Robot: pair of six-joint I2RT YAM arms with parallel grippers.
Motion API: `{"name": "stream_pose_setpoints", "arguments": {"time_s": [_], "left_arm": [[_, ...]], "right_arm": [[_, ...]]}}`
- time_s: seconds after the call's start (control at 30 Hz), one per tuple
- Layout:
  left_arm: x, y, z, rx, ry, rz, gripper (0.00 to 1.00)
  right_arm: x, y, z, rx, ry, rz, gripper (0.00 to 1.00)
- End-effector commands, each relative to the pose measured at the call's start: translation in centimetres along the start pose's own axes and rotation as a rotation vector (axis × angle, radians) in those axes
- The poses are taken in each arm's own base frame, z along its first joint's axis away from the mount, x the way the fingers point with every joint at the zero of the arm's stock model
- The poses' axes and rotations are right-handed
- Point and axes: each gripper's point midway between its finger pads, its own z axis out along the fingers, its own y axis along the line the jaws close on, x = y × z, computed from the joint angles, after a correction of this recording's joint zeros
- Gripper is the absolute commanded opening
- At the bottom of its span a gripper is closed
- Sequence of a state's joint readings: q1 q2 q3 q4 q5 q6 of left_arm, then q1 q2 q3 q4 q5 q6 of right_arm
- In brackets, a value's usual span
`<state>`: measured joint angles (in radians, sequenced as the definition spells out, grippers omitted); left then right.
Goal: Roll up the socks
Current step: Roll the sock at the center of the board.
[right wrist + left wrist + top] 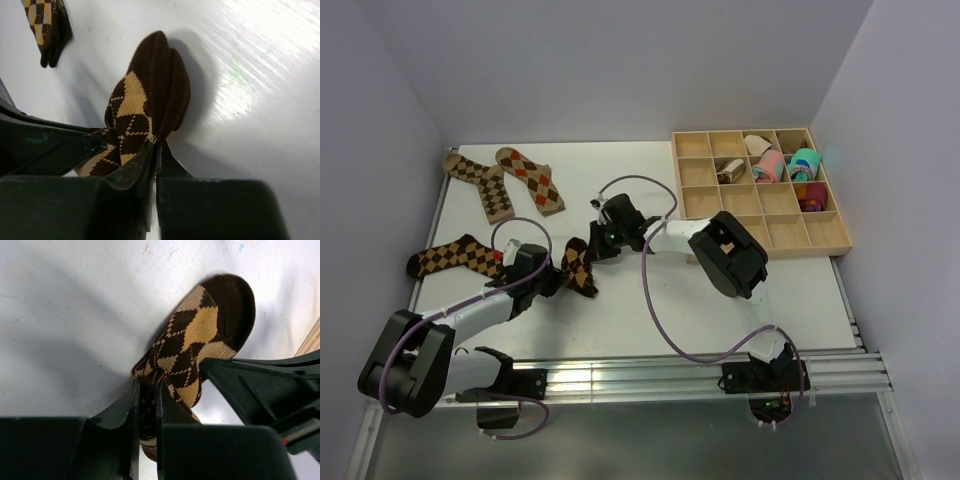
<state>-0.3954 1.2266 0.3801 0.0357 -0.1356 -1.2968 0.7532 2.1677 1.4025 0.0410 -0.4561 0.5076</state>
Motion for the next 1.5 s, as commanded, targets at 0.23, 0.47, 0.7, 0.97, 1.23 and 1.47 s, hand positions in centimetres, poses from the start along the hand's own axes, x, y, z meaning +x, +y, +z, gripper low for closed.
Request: {"name": "stream_pose_setpoints", "arguments": {"time_s": [0.23,0.47,0.7,0.97,1.23,1.47], "left_arm": [[0.9,4.0,-0.8,-0.167,0.058,0.1,0.0],[1.7,3.8,0.3,-0.185,0.128,0.161,0.0],[2.7,3.4,1.4,-0.201,0.207,0.228,0.0],[2.9,3.7,1.5,-0.225,0.232,0.264,0.0],[2.7,3.4,1.5,-0.225,0.234,0.274,0.0],[2.7,3.2,1.5,-0.219,0.234,0.285,0.0]], "right_arm": [[0.5,-4.6,-5.0,0.075,-0.091,0.121,0.0],[1.2,-4.5,-5.3,0.071,-0.058,0.121,0.05],[-1.7,-1.9,-8.6,0.099,-0.154,-0.041,0.44],[-2.5,4.3,-11.5,0.157,-0.276,-0.486,0.54],[0.8,7.0,-7.6,0.169,-0.228,-0.633,0.57],[2.8,4.2,-4.8,0.21,-0.154,-0.598,0.57]]}}
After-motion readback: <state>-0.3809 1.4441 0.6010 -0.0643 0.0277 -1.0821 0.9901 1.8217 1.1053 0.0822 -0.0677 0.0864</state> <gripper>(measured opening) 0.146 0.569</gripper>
